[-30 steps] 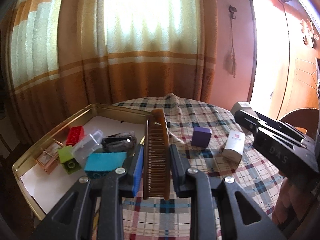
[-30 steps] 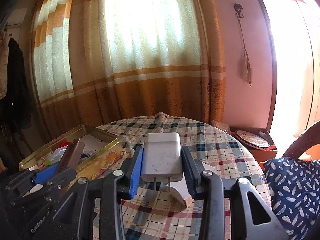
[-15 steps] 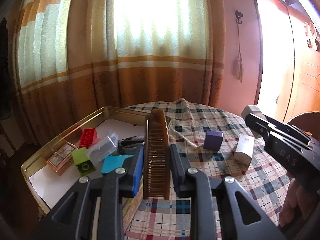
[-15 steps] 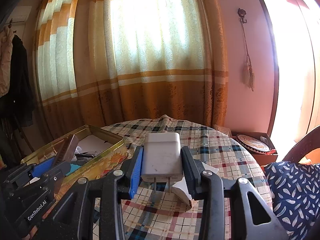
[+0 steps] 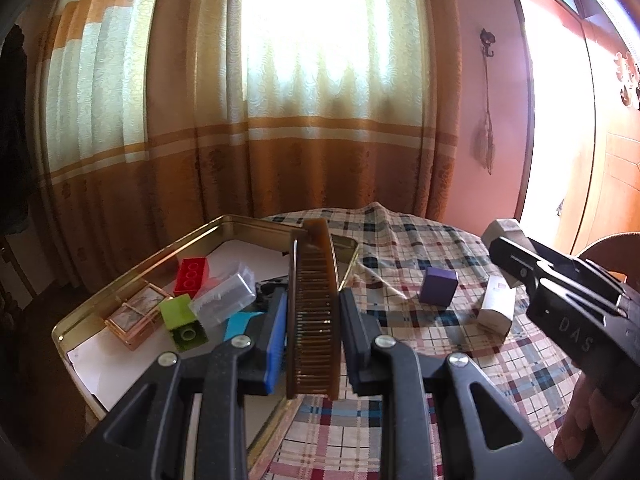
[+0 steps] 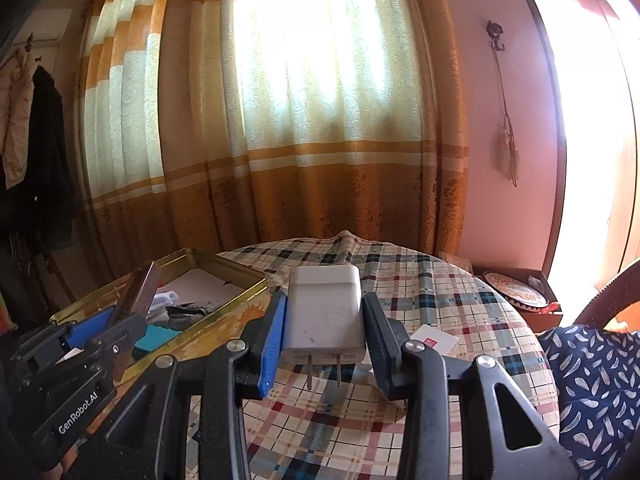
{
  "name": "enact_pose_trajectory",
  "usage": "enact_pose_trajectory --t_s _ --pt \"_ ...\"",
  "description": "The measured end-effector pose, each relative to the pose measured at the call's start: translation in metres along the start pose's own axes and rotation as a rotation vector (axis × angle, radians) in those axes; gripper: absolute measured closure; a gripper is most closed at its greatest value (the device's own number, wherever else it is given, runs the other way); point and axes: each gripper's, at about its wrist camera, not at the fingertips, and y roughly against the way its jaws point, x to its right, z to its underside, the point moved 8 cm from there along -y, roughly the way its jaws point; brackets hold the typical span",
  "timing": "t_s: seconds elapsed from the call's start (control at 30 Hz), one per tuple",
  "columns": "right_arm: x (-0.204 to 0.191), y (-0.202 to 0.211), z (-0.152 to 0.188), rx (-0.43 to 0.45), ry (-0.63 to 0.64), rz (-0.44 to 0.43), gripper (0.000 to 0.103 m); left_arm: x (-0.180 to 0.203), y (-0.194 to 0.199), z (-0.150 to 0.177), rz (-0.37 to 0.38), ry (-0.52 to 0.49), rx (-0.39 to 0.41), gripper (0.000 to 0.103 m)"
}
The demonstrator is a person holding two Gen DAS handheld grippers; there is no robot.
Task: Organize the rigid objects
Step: 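Carry the wooden comb and white charger with both grippers toward the tray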
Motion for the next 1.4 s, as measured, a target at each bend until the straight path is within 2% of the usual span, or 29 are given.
enact_pose_trajectory --t_s 1.4 --pt "-0.046 0.006 0.004 0.009 0.05 -0.069 0.062 -0.035 0.01 -0.002 -0.051 0.06 0.041 0.079"
